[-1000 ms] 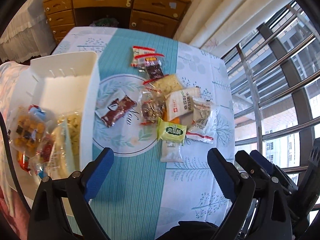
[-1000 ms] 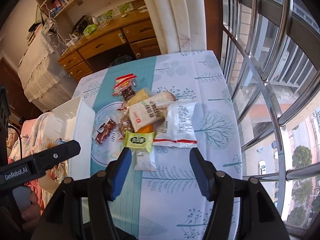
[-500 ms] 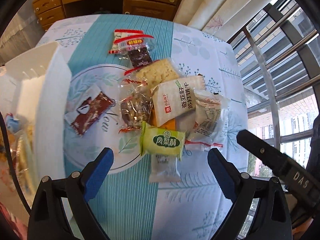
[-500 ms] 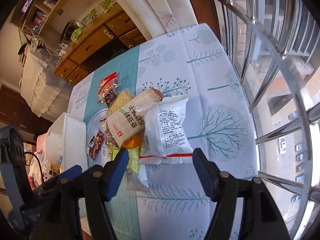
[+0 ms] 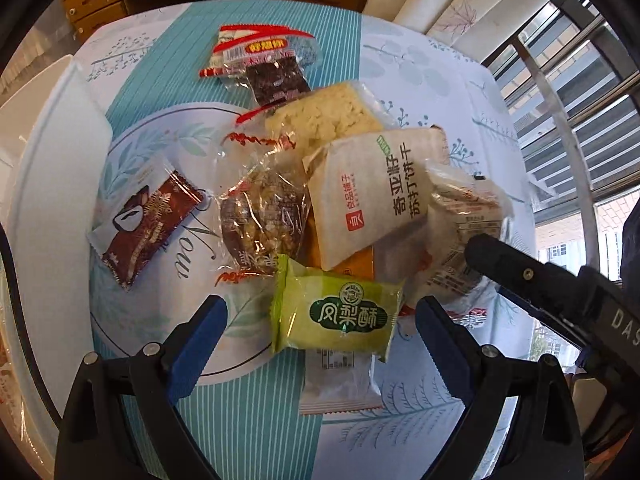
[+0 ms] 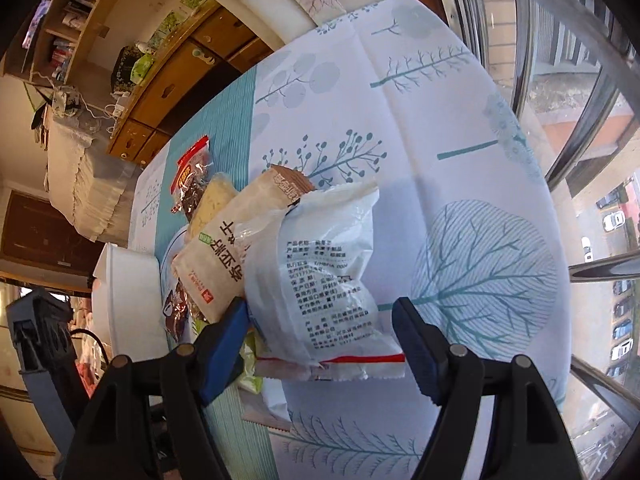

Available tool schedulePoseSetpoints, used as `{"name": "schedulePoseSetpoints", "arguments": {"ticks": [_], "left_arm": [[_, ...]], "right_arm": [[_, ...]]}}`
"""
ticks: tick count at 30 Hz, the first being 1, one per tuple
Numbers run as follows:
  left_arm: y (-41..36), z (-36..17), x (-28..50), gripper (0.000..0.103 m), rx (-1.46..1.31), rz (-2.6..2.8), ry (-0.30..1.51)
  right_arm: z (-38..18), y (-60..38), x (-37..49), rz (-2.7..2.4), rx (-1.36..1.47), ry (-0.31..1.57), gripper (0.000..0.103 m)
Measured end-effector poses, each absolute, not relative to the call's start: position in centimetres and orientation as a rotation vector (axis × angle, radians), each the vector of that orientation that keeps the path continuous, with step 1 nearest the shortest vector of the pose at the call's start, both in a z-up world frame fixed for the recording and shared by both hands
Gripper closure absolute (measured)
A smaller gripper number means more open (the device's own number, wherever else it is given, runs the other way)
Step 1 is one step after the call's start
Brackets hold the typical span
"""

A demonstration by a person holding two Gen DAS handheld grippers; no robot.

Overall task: Organize snacks
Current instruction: 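Grasp the green pineapple-cake pack with the left tool while the right tool grasps the white bag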

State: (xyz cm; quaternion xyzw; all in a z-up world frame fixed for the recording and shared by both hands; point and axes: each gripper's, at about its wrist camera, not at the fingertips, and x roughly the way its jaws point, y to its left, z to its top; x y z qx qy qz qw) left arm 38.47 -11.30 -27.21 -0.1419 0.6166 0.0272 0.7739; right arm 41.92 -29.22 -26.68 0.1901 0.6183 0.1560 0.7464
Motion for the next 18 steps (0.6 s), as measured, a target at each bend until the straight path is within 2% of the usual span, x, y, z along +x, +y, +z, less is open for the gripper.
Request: {"name": "schedulePoseSetpoints", "arguments": {"ticks": [2, 5, 7, 11, 18], "left_arm": [[-11.5, -27.7, 38.7, 0.009, -0.305, 0.062, 1.346], [-11.8, -28.2, 39.0, 0.015, -0.305, 0.067, 1.356], [-11.9, -28.5, 39.3, 0.026, -0.316, 0.064, 1.358], [-12.0, -28.6, 39.1, 0.040, -0.354, 0.036, 1.367], [-11.8, -28.4, 38.4, 0.048, -0.369, 0.026, 1.381]], "right_arm": [[-27.0, -28.9, 42.1, 0.344, 0.410, 1.363, 0.029], [-27.5, -28.6, 42.3, 0.338, 0.415, 1.377, 0.029], [-27.8, -28.6, 42.3, 0.335, 0.428, 1.387, 0.029], [-27.7, -28.4, 42.2, 0.333, 0.427, 1.393, 0.031], [-27.5, -28.2, 42.0, 0.305, 0.423, 1.431, 0.034]]}}
